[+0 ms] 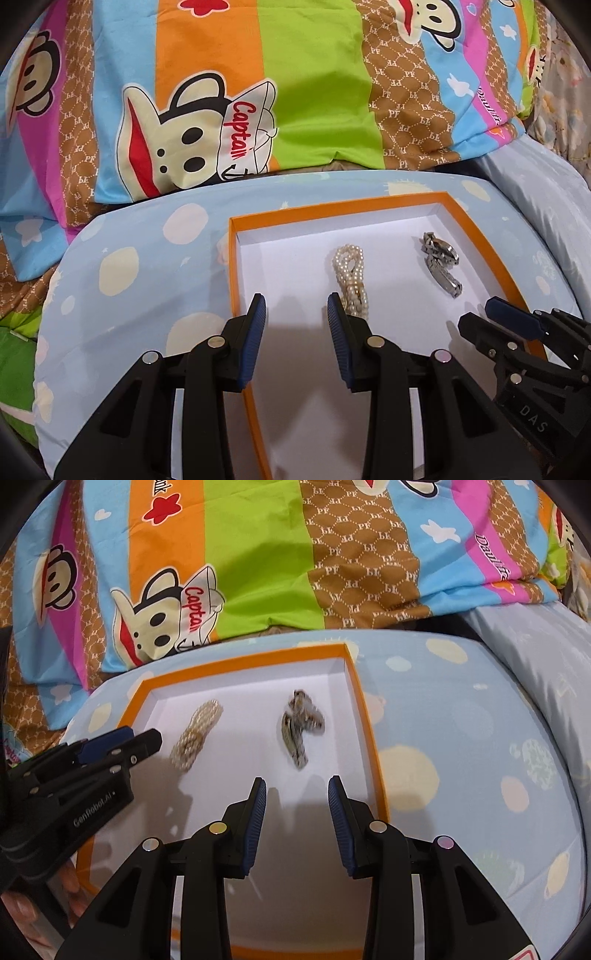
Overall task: Organize jewelry
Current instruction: 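Lower pearl bracelet and silver watch into the orange box while both grippers open, then move the right gripper to the gold watch and close on it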
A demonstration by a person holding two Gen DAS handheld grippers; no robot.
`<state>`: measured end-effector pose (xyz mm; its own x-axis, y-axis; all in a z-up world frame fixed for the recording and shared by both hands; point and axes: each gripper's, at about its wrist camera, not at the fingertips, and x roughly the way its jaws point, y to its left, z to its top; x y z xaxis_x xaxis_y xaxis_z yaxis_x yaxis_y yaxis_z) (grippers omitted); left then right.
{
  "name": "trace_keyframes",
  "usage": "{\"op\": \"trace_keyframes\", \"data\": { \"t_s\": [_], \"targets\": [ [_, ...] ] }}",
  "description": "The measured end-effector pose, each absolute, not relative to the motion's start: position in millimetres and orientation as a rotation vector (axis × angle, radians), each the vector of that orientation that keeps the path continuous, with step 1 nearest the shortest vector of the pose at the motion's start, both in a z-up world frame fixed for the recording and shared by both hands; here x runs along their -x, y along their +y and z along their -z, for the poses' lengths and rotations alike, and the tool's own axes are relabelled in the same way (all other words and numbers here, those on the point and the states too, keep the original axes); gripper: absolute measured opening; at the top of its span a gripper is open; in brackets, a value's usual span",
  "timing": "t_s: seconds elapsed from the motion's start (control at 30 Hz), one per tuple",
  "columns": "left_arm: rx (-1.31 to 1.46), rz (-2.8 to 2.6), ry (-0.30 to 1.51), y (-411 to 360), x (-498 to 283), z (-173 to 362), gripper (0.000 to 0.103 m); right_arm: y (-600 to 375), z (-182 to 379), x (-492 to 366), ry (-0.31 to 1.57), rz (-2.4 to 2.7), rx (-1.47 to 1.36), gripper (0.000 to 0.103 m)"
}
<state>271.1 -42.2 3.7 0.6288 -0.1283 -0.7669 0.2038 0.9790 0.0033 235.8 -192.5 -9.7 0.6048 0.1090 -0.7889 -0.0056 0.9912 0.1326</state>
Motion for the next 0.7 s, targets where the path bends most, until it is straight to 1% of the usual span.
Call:
{"op": "trace_keyframes", "data": {
  "t_s": [0.13, 0.27, 0.3, 0.43, 0.57, 0.63, 0.7],
  "targets": [
    [-0.043, 0.221, 0.846, -32.5, -248.5, -16.7, 0.034, -195.0, 1.6, -214.6, 0.894, -0.071, -0.139, 0.035],
    [-0.011, 0.235, 0.811, -21.0, -216.9, -36.1, 0.034, -199.4, -20.1, -178.2, 0.829, -0.059, -0.137, 0.035],
    [-0.006, 0.237, 0.805, -18.6, -208.7, -40.1, 0.036, -201.5, -24.5, -167.6, 0.815, -0.055, -0.138, 0.035],
    [-0.015, 0.238, 0.767, -9.7, -164.6, -48.6, 0.048, -206.8, -31.1, -121.3, 0.778, -0.028, -0.131, 0.036],
    [-0.038, 0.223, 0.759, -4.0, -123.0, -40.8, 0.051, -209.9, -21.2, -81.3, 0.776, -0.003, -0.126, 0.039],
    [-0.038, 0.218, 0.768, -1.5, -107.4, -34.6, 0.055, -210.5, -12.5, -68.5, 0.79, 0.012, -0.118, 0.04],
    [-0.041, 0.21, 0.781, 1.0, -92.4, -27.4, 0.057, -212.2, -3.0, -58.1, 0.806, 0.023, -0.114, 0.04]
  ]
}}
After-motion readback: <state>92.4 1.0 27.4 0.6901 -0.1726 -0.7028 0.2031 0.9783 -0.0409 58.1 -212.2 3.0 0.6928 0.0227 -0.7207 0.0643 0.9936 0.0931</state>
